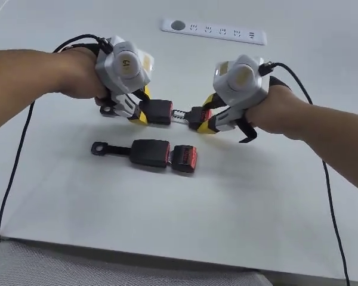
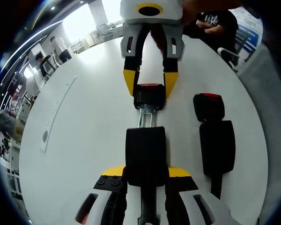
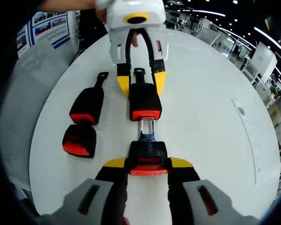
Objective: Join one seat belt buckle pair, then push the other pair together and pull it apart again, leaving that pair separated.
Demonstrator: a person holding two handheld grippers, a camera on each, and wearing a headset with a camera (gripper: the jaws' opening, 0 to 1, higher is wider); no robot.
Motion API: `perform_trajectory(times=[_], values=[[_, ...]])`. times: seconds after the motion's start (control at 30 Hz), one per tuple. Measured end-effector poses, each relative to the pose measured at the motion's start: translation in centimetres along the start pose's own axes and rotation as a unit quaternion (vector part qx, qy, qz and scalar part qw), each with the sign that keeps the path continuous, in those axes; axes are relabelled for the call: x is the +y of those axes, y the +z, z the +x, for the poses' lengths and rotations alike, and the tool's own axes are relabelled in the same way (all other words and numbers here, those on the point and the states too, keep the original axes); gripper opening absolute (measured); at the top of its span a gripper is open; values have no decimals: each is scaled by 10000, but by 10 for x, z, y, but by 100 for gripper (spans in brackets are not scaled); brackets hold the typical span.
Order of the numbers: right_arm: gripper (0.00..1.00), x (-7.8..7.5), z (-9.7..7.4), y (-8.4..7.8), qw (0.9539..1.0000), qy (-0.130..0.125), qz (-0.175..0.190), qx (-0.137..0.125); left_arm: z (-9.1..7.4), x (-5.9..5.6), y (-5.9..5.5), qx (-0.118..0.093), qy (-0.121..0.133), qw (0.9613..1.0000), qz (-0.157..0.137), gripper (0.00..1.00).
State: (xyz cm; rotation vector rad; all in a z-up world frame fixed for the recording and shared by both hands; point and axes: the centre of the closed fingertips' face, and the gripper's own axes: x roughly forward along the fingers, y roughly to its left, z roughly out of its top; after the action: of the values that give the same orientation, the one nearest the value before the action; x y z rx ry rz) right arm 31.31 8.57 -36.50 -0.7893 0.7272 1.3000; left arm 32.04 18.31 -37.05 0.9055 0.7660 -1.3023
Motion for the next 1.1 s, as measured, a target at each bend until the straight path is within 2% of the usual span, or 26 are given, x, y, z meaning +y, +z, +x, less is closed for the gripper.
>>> perform_trajectory(times=[0.27, 0.43, 0.77, 0.8, 0.93, 1.1], values=[[32, 1, -1, 2, 9997, -53, -221, 76, -1, 0, 0, 35, 4, 10000, 16, 31], [32, 2, 2, 10, 9995, -19, -304, 9, -1, 0, -1, 46, -3, 10000, 25, 31], [31, -2, 8, 14, 9994, 87, -305, -154, 0, 2, -2, 3, -52, 9999, 92, 31], [30, -4, 9, 15, 9995, 102, -223, -193, 0, 1, -2, -12, -55, 9999, 86, 31], [30, -2, 12, 21, 9995, 79, -273, -122, -1, 1, -1, -61, -65, 9999, 88, 30], [29, -3, 14, 21, 9995, 83, -252, -183, 0, 2, -1, -58, -65, 9999, 59, 30]])
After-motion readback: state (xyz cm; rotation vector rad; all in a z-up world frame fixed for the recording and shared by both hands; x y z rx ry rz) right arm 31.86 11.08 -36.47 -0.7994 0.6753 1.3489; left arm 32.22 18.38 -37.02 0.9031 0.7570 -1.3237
